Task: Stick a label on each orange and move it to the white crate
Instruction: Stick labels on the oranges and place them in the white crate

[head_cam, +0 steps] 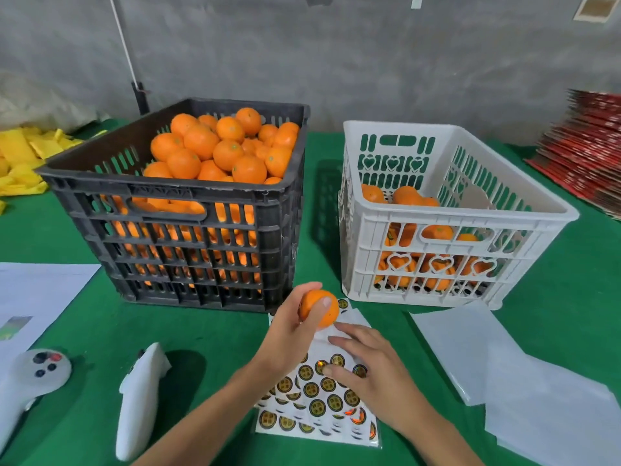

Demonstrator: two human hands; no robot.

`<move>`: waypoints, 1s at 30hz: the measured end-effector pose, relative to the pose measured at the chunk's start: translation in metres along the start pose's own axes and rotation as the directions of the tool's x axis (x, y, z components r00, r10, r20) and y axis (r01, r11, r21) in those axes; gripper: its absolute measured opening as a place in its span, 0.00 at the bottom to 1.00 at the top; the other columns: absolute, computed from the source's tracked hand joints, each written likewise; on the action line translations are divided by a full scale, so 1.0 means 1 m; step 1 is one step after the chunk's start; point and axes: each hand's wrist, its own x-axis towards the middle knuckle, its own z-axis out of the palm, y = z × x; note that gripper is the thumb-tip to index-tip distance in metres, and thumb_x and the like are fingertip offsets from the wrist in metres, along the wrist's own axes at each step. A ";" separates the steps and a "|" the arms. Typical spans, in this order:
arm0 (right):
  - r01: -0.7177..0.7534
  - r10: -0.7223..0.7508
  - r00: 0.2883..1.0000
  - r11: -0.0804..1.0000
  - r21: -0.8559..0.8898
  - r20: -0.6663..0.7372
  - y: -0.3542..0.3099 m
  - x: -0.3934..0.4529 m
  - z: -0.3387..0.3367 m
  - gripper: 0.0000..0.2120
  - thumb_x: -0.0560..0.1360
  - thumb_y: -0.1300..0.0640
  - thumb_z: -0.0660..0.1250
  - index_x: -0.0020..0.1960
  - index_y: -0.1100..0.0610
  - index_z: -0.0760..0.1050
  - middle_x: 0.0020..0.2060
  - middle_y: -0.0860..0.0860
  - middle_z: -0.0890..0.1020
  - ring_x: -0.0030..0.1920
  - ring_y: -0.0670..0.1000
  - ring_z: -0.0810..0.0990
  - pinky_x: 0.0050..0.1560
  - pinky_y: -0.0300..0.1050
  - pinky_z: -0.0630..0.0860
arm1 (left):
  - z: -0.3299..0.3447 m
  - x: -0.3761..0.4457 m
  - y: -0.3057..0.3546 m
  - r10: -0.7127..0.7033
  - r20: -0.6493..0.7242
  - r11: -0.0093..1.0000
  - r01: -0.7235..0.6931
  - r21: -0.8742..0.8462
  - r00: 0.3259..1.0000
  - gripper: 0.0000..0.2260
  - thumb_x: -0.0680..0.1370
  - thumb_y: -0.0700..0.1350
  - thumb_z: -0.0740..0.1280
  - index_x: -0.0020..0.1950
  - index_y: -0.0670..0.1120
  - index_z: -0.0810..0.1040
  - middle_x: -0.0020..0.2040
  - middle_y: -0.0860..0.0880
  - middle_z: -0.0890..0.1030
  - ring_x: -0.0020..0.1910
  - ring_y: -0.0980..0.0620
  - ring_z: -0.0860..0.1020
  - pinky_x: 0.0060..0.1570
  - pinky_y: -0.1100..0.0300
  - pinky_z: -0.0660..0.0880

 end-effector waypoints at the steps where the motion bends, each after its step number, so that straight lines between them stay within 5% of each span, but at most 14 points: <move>1: 0.000 0.000 1.000 1.000 0.000 -0.029 0.000 0.000 0.001 0.26 0.76 0.34 0.66 0.70 0.43 0.75 0.72 0.32 0.66 0.74 0.36 0.60 0.76 0.43 0.60 | 0.000 0.000 0.001 0.009 0.004 1.000 -0.009 0.014 1.000 0.23 0.78 0.66 0.66 0.70 0.58 0.74 0.62 0.56 0.79 0.61 0.56 0.80 0.66 0.51 0.78; 6: 0.033 -0.031 0.998 0.999 0.044 -0.047 0.003 -0.008 -0.001 0.22 0.77 0.34 0.67 0.68 0.39 0.76 0.71 0.31 0.68 0.74 0.39 0.63 0.75 0.41 0.60 | 0.001 -0.001 -0.006 0.003 0.021 0.996 -0.005 0.088 1.000 0.19 0.81 0.62 0.64 0.71 0.61 0.71 0.63 0.58 0.78 0.60 0.62 0.78 0.63 0.61 0.75; 12: -0.004 0.003 0.998 1.000 -0.023 -0.061 0.007 -0.009 0.002 0.25 0.75 0.30 0.63 0.68 0.39 0.76 0.73 0.30 0.64 0.76 0.37 0.59 0.76 0.40 0.54 | 0.002 0.011 -0.008 0.003 0.013 0.999 -0.004 0.046 1.000 0.18 0.82 0.62 0.64 0.71 0.62 0.71 0.64 0.56 0.77 0.62 0.59 0.78 0.66 0.55 0.76; 18: -0.042 0.041 0.996 0.999 -0.011 -0.082 0.005 -0.002 0.003 0.27 0.75 0.31 0.63 0.70 0.41 0.75 0.70 0.28 0.66 0.73 0.37 0.61 0.74 0.42 0.58 | 0.006 0.008 -0.021 0.003 0.034 0.999 -0.004 0.046 0.999 0.21 0.79 0.71 0.61 0.70 0.69 0.69 0.63 0.67 0.76 0.65 0.60 0.77 0.68 0.49 0.75; 21: -0.051 0.050 0.996 0.999 -0.006 -0.080 0.005 0.000 0.003 0.27 0.75 0.32 0.64 0.71 0.42 0.75 0.69 0.29 0.67 0.73 0.37 0.61 0.74 0.42 0.58 | 0.005 0.010 -0.024 -0.010 0.024 1.000 0.010 -0.020 1.000 0.21 0.79 0.70 0.63 0.71 0.67 0.70 0.62 0.63 0.78 0.64 0.51 0.81 0.67 0.45 0.77; 30: -0.064 0.070 0.987 0.997 0.042 -0.144 0.005 0.006 0.003 0.15 0.76 0.41 0.70 0.62 0.41 0.81 0.63 0.31 0.74 0.67 0.38 0.67 0.68 0.34 0.56 | 0.006 0.004 -0.019 0.039 0.021 0.998 -0.038 -0.040 0.999 0.21 0.81 0.66 0.63 0.74 0.63 0.69 0.65 0.62 0.76 0.66 0.51 0.79 0.65 0.44 0.78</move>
